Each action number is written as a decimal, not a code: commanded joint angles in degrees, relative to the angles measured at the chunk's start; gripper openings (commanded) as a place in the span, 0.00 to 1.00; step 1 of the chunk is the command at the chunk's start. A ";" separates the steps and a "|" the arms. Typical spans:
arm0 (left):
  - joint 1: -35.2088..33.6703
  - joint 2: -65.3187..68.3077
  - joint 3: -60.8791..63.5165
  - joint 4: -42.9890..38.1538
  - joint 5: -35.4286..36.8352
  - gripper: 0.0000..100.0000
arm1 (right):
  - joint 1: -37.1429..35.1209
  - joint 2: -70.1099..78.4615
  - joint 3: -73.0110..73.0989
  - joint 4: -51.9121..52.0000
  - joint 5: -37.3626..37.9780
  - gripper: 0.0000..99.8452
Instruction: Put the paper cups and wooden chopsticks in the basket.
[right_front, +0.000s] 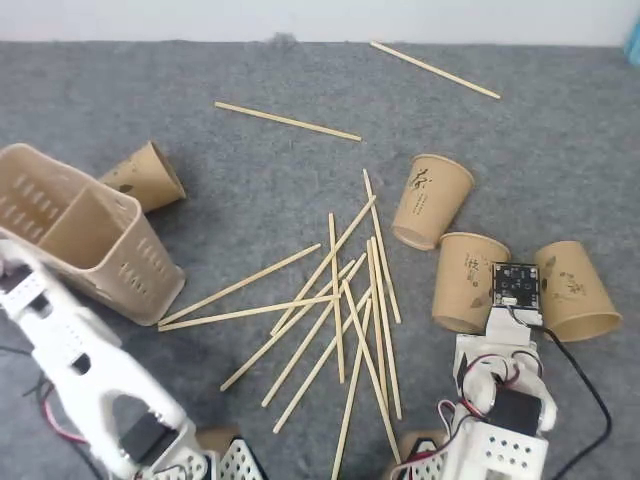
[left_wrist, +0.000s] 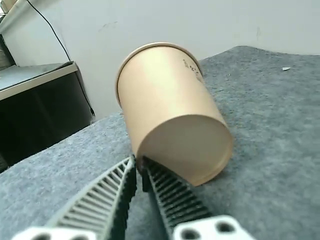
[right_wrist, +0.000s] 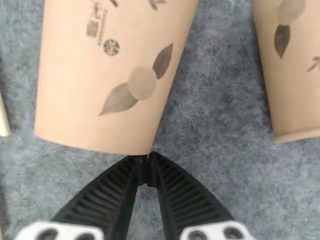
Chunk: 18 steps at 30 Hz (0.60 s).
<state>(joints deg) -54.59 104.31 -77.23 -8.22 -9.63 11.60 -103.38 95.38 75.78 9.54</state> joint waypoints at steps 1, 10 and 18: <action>-0.53 -1.32 -1.19 0.97 -0.18 0.01 | 0.66 -0.75 1.05 -0.75 0.70 0.01; -1.76 -1.14 -5.23 10.37 1.93 0.01 | 0.66 -0.75 1.05 -0.75 0.70 0.01; -2.29 -1.32 -18.95 34.64 8.44 0.01 | 0.66 -0.75 1.05 -0.75 0.70 0.01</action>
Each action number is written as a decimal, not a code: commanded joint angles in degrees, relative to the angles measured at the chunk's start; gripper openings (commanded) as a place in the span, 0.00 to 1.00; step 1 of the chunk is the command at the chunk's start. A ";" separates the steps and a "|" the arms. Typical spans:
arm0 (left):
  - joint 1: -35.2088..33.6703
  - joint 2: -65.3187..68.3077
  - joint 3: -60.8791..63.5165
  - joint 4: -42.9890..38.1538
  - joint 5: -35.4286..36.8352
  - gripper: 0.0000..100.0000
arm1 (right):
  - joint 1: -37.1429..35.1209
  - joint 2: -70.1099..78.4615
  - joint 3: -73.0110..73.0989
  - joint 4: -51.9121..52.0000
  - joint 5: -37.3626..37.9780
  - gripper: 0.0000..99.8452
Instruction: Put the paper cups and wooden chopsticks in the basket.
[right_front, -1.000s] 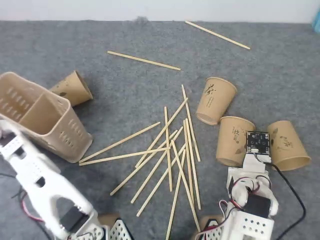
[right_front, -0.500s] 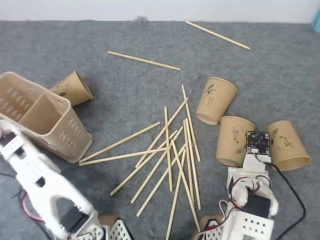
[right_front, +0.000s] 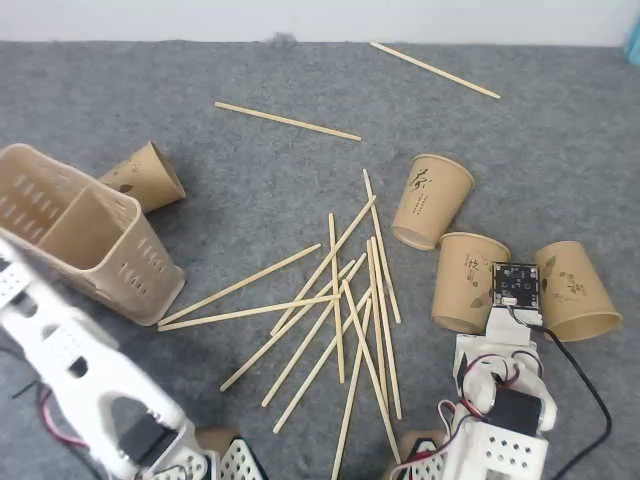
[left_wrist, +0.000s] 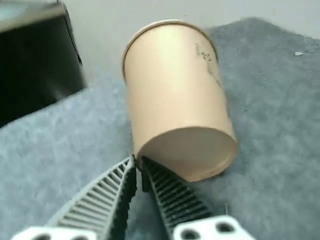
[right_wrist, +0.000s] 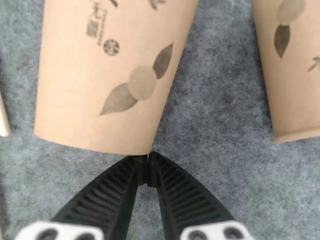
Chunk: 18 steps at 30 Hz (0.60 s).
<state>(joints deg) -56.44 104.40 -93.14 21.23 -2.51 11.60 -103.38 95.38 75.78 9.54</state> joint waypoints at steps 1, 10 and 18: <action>-0.35 -0.70 -3.12 5.27 1.41 0.01 | 0.66 -0.75 1.05 -0.75 0.70 0.01; -0.35 -2.55 -3.38 17.32 1.67 0.01 | 0.66 -0.75 1.05 -0.75 0.70 0.01; 0.00 -8.44 -3.38 32.79 3.60 0.01 | 0.66 -0.75 1.05 -0.75 0.70 0.01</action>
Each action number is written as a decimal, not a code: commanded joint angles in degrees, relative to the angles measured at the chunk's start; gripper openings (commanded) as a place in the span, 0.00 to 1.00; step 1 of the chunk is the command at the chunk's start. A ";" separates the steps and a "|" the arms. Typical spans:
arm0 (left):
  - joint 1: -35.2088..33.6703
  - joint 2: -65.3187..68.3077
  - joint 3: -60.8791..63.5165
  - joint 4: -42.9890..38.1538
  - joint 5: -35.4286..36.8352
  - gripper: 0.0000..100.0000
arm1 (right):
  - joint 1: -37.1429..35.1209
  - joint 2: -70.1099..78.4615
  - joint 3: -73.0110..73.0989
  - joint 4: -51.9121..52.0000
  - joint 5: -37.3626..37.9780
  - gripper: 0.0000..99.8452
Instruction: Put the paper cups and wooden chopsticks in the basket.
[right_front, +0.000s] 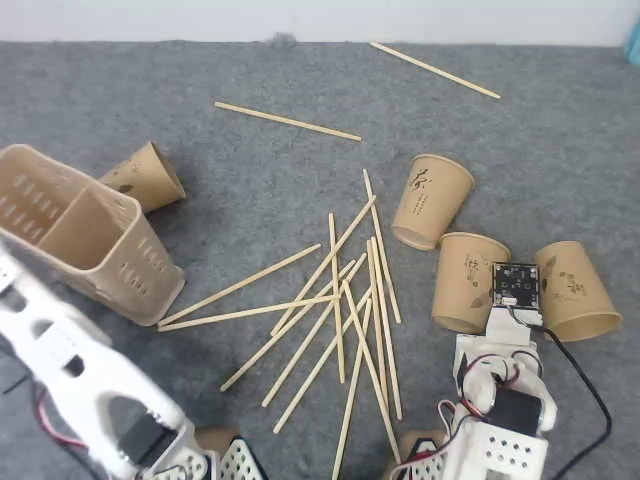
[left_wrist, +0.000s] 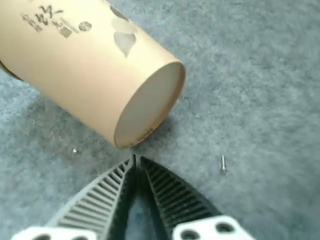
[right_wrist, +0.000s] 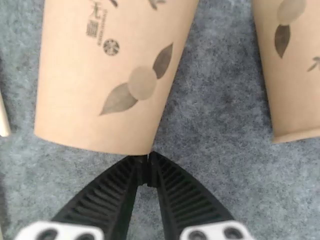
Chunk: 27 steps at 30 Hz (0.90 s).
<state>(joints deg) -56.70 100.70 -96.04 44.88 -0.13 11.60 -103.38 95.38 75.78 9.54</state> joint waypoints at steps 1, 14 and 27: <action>0.26 -5.98 -0.48 11.96 1.23 0.01 | 0.66 -0.75 1.05 -0.75 0.70 0.01; -5.98 -19.69 -0.48 24.70 2.73 0.01 | 0.66 -0.75 1.05 -0.75 0.70 0.01; -10.46 -21.80 3.82 -9.85 18.02 0.01 | 0.66 -0.75 1.05 -0.75 0.70 0.01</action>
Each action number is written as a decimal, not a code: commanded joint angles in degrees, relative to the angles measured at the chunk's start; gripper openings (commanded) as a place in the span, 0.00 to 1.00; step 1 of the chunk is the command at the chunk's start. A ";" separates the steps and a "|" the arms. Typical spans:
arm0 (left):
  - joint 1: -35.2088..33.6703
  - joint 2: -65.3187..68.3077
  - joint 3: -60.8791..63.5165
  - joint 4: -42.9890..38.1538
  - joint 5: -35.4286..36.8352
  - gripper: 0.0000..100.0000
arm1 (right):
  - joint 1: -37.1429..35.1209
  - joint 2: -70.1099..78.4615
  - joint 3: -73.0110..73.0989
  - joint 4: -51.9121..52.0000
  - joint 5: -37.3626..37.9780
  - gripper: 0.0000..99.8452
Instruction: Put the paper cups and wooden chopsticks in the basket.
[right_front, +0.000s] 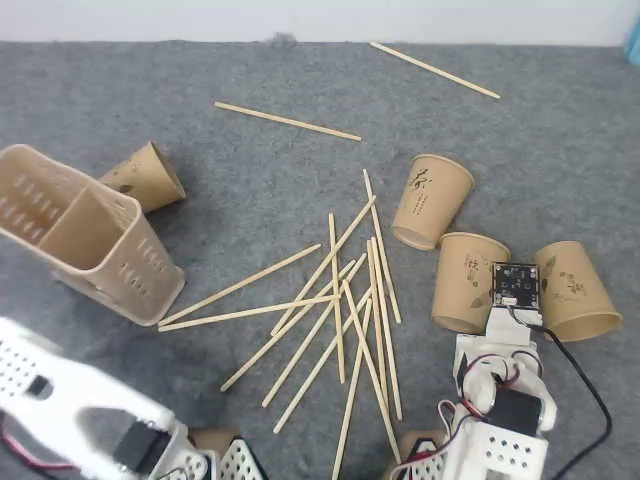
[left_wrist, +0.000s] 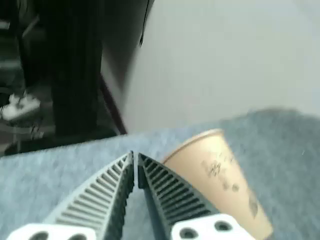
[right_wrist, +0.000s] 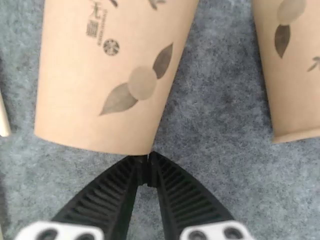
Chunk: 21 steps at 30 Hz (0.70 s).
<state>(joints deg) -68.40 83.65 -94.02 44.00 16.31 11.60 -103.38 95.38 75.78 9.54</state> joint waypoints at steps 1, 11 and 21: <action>1.67 -5.10 2.59 -9.58 1.67 0.01 | 0.66 -0.75 1.05 -0.75 0.70 0.01; 2.73 -8.79 3.82 -12.13 1.85 0.01 | 0.66 -0.75 1.05 -0.75 0.70 0.01; 4.75 -9.14 10.59 -23.38 1.67 0.01 | 3.30 -0.75 1.05 -0.75 0.70 0.01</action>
<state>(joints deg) -66.11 80.40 -88.66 29.14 17.45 12.92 -103.38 95.38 75.78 9.54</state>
